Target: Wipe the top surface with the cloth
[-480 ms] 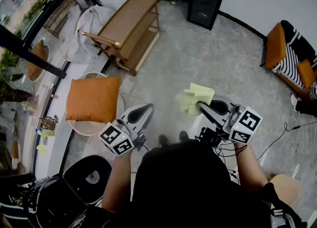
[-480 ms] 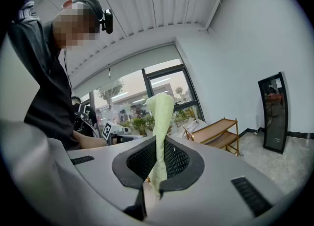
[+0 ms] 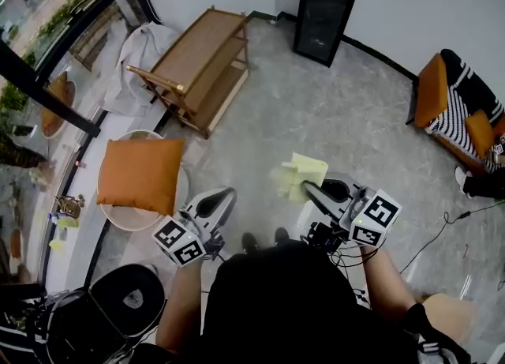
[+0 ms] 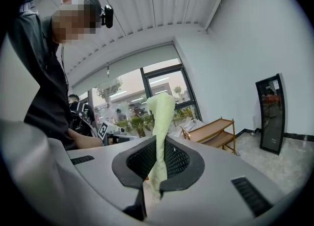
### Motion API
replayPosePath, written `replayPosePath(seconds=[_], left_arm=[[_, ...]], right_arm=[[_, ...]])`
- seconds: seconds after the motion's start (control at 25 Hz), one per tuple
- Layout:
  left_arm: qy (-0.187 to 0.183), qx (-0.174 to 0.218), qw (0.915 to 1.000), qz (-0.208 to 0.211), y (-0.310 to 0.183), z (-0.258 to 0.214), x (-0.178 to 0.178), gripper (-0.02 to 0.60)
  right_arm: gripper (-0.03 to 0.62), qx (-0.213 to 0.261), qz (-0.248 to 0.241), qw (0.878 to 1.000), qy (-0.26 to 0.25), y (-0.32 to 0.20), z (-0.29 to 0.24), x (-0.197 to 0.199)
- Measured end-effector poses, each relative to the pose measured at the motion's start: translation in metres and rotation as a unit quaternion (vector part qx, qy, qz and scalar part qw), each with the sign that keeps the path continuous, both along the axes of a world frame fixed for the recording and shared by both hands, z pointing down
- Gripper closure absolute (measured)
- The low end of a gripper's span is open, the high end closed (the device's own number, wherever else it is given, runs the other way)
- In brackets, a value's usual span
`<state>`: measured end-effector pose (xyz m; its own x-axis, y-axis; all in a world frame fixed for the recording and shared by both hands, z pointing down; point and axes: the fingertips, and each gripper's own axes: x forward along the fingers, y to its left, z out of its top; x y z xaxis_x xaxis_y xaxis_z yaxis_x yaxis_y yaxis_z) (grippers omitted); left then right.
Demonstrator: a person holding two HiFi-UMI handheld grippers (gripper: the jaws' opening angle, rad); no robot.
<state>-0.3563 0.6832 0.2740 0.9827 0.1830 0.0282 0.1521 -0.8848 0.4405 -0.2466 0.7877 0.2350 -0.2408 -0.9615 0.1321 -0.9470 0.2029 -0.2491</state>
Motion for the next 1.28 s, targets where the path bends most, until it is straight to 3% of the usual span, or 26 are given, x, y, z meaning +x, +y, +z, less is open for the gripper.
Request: replayPosePath(seconds=[0.28,0.48,0.6,0.8,1.28], left_arm=[[0.013,0.001,0.9999,-0.001,-0.010,0.002,0.022,0.574],[0.013,-0.008,0.9999,-0.007,0.017,-0.020,0.066,0.574],[-0.003,0.011,0.9999,-0.007,0.026,-0.021,0.075,0.572],[-0.030,0.022,0.9990,-0.024,0.018,-0.009,0.070,0.574],[-0.033,0.012,0.9978,-0.057,-0.069,0.006,0.076,0.574]], right_arm=[[0.562,-0.004,0.036,0.999,0.011,0.012,0.006,0.023],[0.562,-0.023,0.068,0.997,-0.012,0.049,0.001,0.075],[0.562,-0.022,0.066,0.997,-0.015,0.050,0.002,0.087],[0.562,-0.033,0.039,0.999,-0.011,0.031,0.016,0.089],[0.562,-0.066,0.002,0.998,0.003,-0.066,0.034,0.112]])
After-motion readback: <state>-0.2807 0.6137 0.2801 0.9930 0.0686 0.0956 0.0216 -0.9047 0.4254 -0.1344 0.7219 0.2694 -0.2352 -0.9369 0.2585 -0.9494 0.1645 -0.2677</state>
